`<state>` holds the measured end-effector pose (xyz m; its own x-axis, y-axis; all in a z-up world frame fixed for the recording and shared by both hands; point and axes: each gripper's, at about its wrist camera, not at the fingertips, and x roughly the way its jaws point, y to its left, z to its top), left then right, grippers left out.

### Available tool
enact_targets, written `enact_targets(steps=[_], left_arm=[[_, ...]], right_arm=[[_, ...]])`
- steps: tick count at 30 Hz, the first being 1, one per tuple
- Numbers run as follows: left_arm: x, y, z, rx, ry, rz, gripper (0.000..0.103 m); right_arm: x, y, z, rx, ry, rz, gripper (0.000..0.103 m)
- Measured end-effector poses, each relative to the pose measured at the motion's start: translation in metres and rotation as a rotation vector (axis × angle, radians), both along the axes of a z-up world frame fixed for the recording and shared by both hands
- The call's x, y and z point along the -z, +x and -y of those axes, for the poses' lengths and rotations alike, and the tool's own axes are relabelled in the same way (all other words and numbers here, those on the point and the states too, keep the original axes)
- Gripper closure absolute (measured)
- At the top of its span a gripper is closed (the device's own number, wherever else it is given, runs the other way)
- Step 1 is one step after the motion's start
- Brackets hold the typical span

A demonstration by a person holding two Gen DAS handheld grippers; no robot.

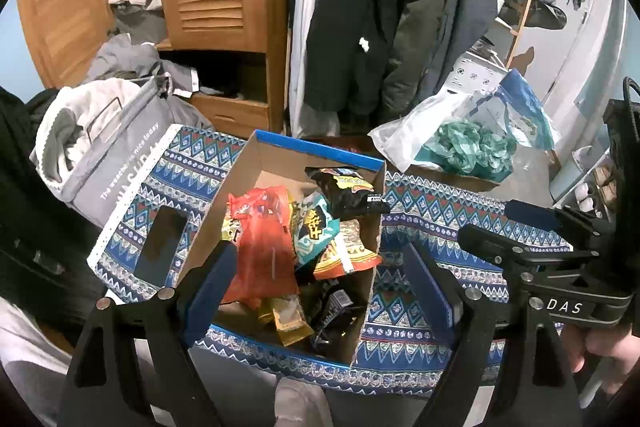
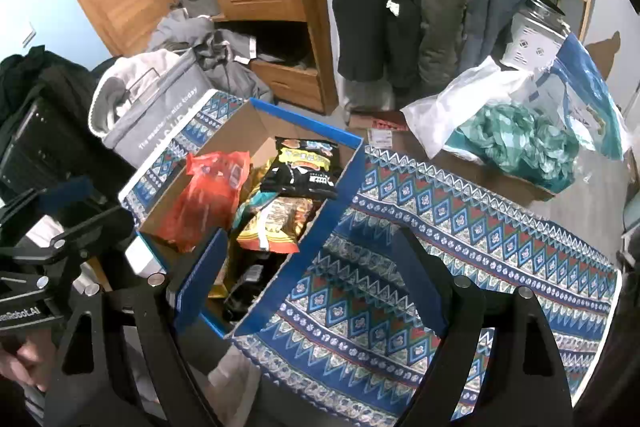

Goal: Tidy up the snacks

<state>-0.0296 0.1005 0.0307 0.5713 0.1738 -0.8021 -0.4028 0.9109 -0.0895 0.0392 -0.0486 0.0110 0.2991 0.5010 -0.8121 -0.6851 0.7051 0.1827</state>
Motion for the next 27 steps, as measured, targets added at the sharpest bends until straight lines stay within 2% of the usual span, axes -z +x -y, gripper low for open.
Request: enact_targets(steps=[15,27], left_arm=[[0.0003,0.0005,0.002,-0.013,0.026,-0.023,0.017],[0.0032,-0.0005,-0.0002,-0.025,0.013,-0.051,0.017]], right_arm=[[-0.0004,-0.0004,-0.0005,-0.003,-0.001,-0.001,0.019],[-0.0006,-0.0007,-0.0004,-0.003,-0.001,-0.004,0.019]])
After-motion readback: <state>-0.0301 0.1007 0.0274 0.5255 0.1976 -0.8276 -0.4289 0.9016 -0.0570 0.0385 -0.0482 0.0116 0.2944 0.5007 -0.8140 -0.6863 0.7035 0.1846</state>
